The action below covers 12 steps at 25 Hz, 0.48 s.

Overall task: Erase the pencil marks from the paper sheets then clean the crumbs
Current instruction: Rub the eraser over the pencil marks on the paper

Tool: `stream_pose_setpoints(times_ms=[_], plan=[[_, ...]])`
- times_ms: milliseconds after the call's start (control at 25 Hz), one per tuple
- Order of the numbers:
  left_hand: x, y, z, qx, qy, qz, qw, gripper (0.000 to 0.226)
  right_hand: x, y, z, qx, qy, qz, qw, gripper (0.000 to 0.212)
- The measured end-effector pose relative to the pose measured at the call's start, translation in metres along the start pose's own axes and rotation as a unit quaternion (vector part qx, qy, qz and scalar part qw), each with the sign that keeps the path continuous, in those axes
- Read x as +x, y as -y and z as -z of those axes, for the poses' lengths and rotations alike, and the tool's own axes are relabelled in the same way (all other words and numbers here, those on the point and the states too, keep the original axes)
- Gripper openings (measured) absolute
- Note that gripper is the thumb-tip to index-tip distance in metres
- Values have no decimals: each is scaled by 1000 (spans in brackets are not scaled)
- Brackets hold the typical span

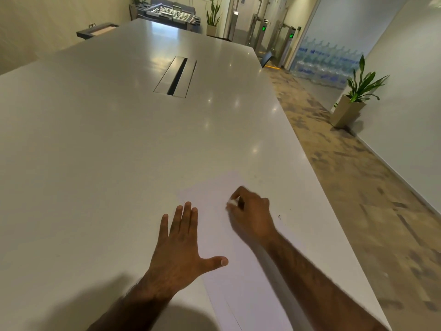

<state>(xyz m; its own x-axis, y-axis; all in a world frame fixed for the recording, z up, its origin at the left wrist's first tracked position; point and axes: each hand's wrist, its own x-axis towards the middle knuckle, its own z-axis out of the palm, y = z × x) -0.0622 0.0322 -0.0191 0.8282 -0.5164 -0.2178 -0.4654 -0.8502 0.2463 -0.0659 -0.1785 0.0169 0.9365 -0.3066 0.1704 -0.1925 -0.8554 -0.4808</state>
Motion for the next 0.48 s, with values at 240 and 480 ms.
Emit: stream_pose_setpoints(times_ms=[240, 480], plan=[[-2, 1, 2, 11, 2, -5, 1000, 136, 0, -32, 28, -32, 0, -52, 998, 15], [-2, 0, 5, 5, 11, -3, 1000, 135, -32, -12, 15, -38, 21, 28, 999, 14]])
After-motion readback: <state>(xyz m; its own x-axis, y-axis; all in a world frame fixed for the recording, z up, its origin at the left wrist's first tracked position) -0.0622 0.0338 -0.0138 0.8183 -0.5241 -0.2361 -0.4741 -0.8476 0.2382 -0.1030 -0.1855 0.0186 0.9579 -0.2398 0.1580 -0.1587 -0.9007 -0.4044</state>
